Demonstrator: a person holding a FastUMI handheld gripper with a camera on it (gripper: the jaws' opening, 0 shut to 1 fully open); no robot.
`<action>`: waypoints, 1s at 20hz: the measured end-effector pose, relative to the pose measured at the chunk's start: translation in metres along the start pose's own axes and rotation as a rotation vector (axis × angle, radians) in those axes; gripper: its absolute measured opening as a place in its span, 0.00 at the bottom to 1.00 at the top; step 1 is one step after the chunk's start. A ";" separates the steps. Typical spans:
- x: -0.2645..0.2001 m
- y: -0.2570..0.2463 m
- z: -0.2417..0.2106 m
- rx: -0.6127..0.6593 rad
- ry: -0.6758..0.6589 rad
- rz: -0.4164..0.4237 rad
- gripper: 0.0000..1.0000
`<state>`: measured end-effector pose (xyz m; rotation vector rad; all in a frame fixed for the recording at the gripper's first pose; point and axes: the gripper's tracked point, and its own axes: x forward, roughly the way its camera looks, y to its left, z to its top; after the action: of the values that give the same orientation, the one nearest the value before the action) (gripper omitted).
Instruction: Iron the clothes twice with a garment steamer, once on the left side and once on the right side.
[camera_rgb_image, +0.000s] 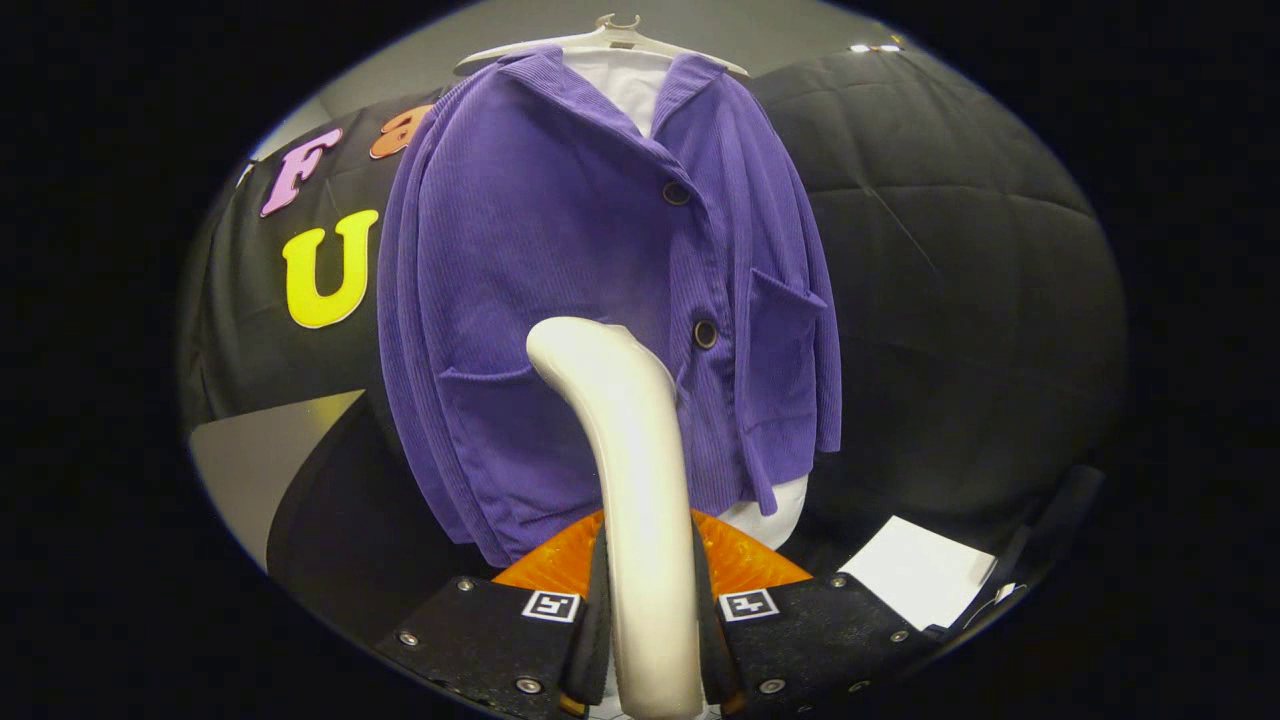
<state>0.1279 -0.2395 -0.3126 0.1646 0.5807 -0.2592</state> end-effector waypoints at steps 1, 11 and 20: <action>0.000 -0.002 -0.009 0.005 0.012 -0.004 0.36; -0.005 -0.013 -0.075 0.052 0.134 -0.042 0.36; -0.059 -0.035 -0.022 0.023 0.037 -0.029 0.36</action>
<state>0.0588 -0.2559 -0.3006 0.1834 0.6175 -0.2915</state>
